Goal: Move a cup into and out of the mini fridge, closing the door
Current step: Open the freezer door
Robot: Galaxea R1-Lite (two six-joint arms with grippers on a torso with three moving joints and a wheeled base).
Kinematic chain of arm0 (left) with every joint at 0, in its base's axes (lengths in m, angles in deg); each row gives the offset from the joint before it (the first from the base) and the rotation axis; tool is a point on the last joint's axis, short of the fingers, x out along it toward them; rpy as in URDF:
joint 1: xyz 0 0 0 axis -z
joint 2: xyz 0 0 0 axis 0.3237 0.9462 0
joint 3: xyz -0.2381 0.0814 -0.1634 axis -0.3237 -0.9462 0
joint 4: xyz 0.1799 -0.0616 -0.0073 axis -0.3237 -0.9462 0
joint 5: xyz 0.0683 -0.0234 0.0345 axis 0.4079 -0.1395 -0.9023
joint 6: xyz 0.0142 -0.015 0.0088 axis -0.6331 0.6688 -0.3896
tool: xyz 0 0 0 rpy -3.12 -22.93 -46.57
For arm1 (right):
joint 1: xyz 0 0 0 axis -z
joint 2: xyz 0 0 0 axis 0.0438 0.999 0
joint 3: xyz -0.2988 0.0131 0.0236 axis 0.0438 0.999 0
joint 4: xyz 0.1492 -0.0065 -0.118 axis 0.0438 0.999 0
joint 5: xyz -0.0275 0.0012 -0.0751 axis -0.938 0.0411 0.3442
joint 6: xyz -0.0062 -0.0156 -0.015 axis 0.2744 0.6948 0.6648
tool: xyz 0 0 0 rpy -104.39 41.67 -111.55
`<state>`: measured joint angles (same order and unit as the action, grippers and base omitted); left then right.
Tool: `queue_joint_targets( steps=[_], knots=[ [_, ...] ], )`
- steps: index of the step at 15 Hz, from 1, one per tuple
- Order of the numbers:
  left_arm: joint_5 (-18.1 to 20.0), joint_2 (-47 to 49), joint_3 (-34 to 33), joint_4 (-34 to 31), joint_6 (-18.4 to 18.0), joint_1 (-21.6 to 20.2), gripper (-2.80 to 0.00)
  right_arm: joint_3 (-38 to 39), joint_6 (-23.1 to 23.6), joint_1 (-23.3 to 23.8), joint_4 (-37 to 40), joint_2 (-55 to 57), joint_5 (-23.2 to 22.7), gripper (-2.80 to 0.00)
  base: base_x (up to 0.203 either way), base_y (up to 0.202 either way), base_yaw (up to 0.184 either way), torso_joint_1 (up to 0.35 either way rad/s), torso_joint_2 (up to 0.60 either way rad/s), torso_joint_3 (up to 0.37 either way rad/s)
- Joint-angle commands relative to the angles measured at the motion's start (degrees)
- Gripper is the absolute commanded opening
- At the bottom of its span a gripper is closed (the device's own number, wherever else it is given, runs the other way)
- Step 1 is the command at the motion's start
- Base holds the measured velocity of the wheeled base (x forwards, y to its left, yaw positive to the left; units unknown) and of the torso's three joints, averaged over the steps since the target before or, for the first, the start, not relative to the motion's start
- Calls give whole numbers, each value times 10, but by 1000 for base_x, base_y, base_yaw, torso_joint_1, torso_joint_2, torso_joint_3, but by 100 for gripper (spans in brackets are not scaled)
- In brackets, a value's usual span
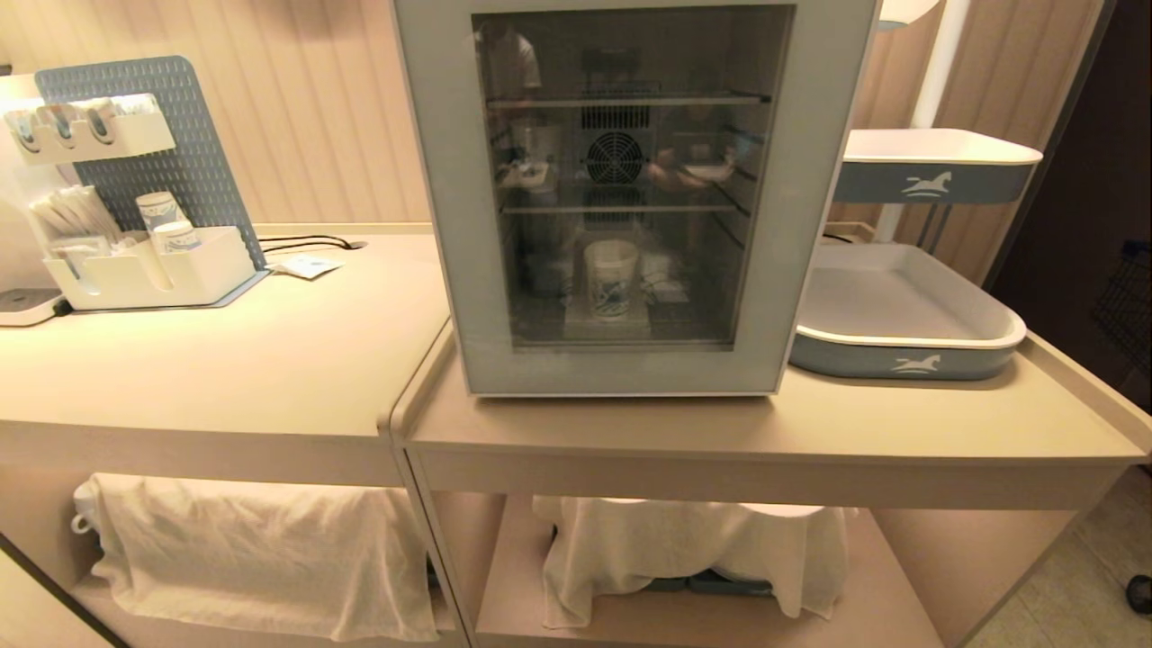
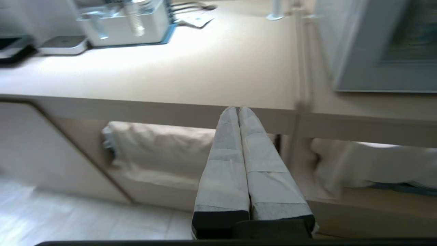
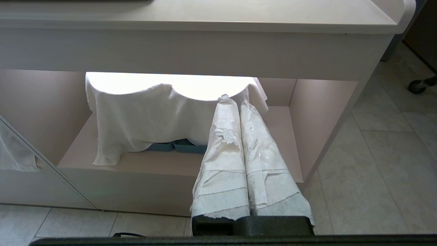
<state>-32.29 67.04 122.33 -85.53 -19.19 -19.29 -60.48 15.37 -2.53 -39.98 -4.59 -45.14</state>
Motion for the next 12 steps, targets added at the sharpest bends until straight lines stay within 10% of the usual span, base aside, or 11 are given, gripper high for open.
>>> queue_joint_targets(
  steps=[1, 5, 12],
  knots=[
    [-54, 150, 58, -1, -14, -2, -280, 0, 1, 0, 0, 0, 0, -280, 0, 0, 0, 0, 0, 0],
    [-62, 280, 80, 95, -16, -2, -280, 0, 1, 0, 0, 0, 0, -280, 0, 0, 0, 0, 0, 0],
    [177, 492, 95, 342, 28, -2, -280, 0, 1, 0, 0, 0, 0, -280, 0, 0, 0, 0, 0, 0]
  ],
)
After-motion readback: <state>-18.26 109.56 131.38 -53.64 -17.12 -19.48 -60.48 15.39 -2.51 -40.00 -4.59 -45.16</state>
